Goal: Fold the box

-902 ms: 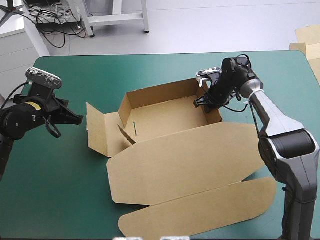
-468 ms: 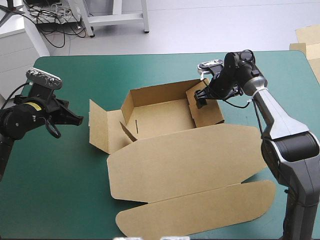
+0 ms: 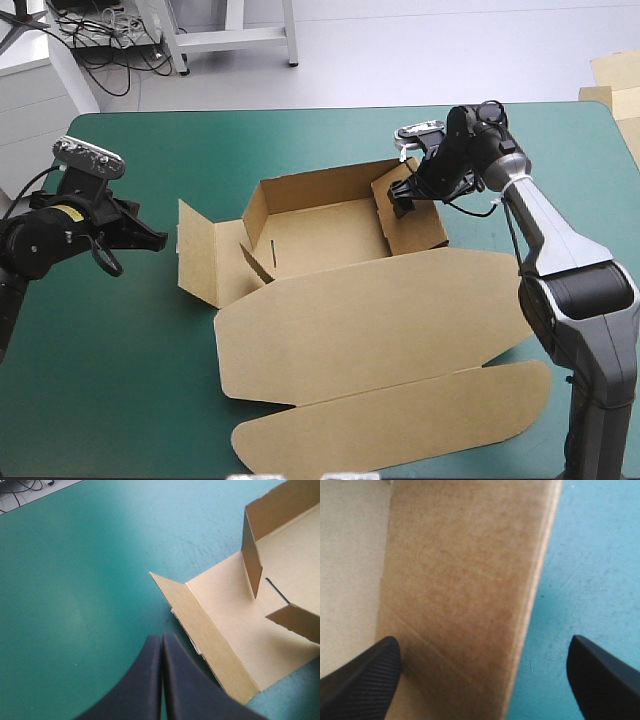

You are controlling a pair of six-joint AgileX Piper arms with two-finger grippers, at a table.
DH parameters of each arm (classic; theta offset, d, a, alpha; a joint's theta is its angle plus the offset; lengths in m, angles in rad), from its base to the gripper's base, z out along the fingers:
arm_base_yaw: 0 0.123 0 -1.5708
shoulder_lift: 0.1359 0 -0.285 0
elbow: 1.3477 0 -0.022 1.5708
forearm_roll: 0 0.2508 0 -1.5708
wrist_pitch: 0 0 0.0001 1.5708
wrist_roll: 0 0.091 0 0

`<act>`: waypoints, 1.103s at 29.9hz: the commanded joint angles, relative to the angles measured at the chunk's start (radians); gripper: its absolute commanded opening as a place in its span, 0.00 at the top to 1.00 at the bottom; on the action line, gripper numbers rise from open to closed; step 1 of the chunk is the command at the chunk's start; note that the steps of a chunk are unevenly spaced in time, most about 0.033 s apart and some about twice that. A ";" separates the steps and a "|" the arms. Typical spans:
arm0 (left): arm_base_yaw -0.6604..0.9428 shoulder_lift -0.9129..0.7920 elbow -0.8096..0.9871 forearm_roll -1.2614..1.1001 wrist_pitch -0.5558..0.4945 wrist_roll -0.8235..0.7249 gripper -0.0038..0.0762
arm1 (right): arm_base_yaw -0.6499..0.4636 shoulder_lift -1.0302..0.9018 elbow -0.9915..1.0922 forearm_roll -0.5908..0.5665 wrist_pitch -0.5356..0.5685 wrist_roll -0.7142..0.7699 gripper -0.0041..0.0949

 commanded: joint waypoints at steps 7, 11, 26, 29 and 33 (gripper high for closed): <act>0.001 -0.024 -0.029 -0.017 -0.054 -0.010 0.96 | -0.001 -0.045 -0.031 0.003 0.000 -0.001 0.94; 0.001 -0.024 -0.029 -0.017 -0.043 -0.010 0.96 | -0.001 -0.045 -0.031 0.003 -0.002 -0.005 0.98; 0.001 -0.024 -0.029 -0.001 -0.041 -0.025 0.96 | -0.066 -0.197 -0.033 0.003 0.016 -0.079 0.98; 0.001 -0.024 -0.029 0.046 -0.041 -0.061 0.96 | -0.104 -0.264 -0.033 0.008 0.017 -0.117 0.98; 0.001 -0.024 -0.029 0.122 -0.036 -0.120 0.96 | -0.177 -0.344 -0.033 0.042 0.017 -0.162 0.98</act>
